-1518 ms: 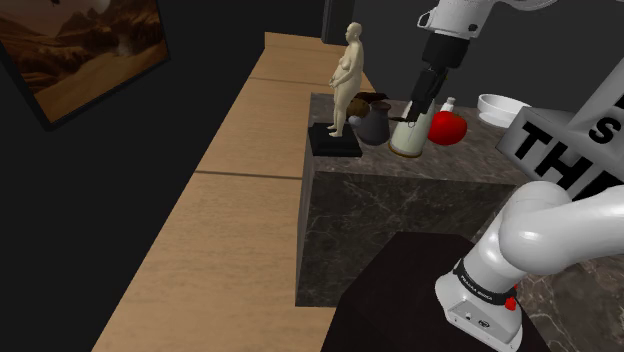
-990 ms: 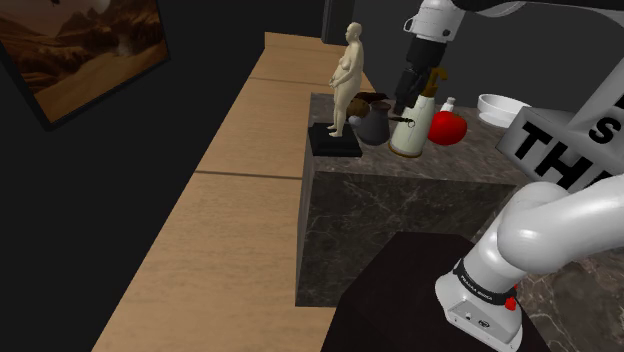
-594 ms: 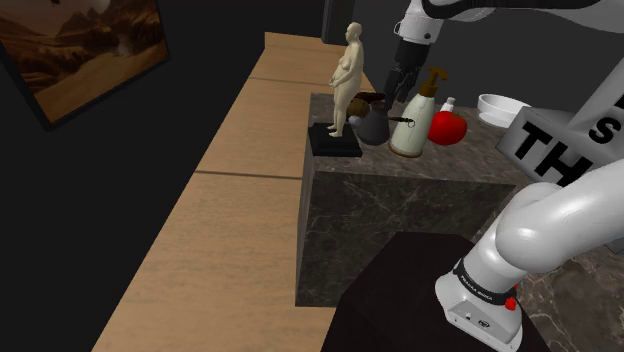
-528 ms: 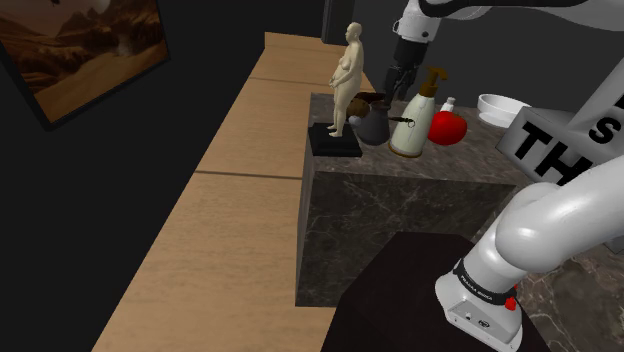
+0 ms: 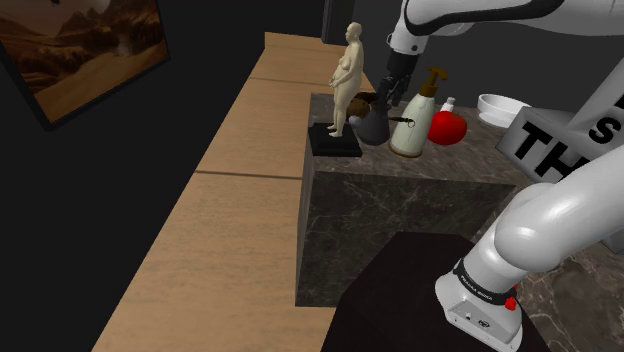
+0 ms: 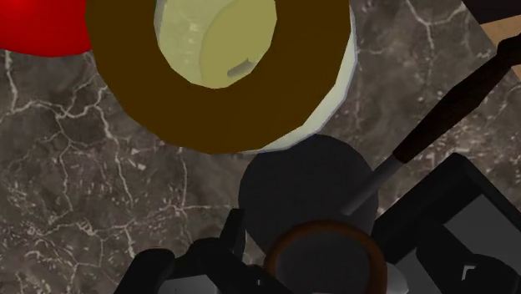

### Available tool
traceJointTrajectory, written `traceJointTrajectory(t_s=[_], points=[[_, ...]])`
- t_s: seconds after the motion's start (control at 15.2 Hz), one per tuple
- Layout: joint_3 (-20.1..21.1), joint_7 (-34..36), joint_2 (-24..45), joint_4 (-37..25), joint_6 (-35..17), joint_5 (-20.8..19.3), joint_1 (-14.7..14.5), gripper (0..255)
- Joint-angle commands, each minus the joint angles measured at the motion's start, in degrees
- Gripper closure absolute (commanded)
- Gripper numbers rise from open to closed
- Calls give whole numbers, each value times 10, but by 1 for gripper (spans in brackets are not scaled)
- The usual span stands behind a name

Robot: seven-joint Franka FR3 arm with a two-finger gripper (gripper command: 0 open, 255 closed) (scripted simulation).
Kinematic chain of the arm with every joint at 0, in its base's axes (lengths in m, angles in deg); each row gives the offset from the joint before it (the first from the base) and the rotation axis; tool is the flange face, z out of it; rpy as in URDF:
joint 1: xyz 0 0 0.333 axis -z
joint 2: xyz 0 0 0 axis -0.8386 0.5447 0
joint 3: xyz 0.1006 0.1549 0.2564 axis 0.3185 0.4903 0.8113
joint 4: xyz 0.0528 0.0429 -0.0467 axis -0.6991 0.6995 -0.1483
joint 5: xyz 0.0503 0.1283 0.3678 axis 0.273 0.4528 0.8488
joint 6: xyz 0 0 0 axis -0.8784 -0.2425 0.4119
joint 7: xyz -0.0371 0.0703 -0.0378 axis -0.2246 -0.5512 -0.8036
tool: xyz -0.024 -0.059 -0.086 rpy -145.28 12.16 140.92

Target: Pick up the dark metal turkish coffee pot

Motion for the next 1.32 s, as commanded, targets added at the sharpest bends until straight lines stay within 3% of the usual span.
traceJointTrajectory(t_s=[0.0, 0.2, 0.26, 0.86, 1.25], points=[[-1, -1, 2, 14, -16, 0, 1, 0], [-1, -1, 2, 18, -21, 0, 1, 0], [-1, -1, 2, 18, -20, 0, 1, 255], [-1, -1, 2, 18, -21, 0, 1, 255], [0, -1, 2, -28, 26, 0, 0, 255]])
